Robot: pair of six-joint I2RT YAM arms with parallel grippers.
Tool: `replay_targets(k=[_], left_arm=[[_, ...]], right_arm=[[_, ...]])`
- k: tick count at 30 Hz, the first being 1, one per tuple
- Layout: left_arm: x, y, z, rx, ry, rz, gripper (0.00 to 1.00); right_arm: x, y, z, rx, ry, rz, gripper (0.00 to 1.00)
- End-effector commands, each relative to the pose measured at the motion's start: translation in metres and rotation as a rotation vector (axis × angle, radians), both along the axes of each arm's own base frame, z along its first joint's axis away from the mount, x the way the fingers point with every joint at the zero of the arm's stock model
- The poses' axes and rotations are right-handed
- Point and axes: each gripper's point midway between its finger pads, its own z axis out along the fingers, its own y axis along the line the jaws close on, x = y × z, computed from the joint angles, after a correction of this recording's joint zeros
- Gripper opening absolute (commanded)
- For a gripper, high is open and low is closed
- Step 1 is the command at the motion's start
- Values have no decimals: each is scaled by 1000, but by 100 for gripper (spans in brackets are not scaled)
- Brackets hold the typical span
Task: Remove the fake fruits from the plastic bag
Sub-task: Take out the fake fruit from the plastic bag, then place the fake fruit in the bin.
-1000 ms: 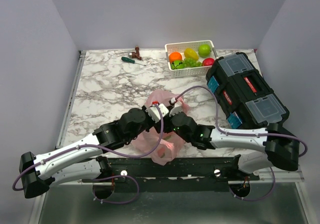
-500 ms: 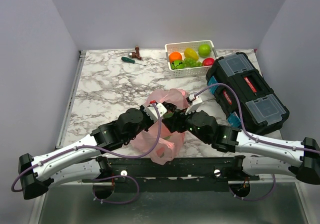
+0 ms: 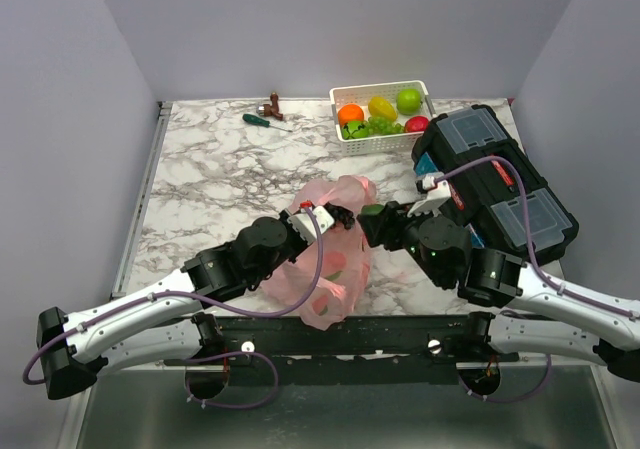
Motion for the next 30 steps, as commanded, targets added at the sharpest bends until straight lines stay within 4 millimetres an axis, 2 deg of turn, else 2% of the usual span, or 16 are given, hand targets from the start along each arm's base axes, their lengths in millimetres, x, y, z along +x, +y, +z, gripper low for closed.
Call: replay_targets(k=[1, 8, 13, 19, 26, 29, 30], left_arm=[[3, 1, 18, -23, -35, 16, 0], [4, -1, 12, -8, -29, 15, 0], [5, -4, 12, -3, -22, 6, 0], [3, -4, 12, -8, -20, -3, 0], [1, -8, 13, -15, -14, -20, 0], [1, -9, 14, -16, -13, -26, 0], [1, -9, 15, -19, -14, -27, 0]], right_arm=[[16, -44, 4, -88, -42, -206, 13], [31, -69, 11, -72, -63, -335, 8], [62, -74, 9, -127, -45, -369, 8], [124, -79, -1, -110, 11, -380, 4], [207, -59, -7, -56, 53, -364, 1], [248, -55, -26, -95, 78, -390, 1], [262, -56, -25, -107, 72, -406, 1]])
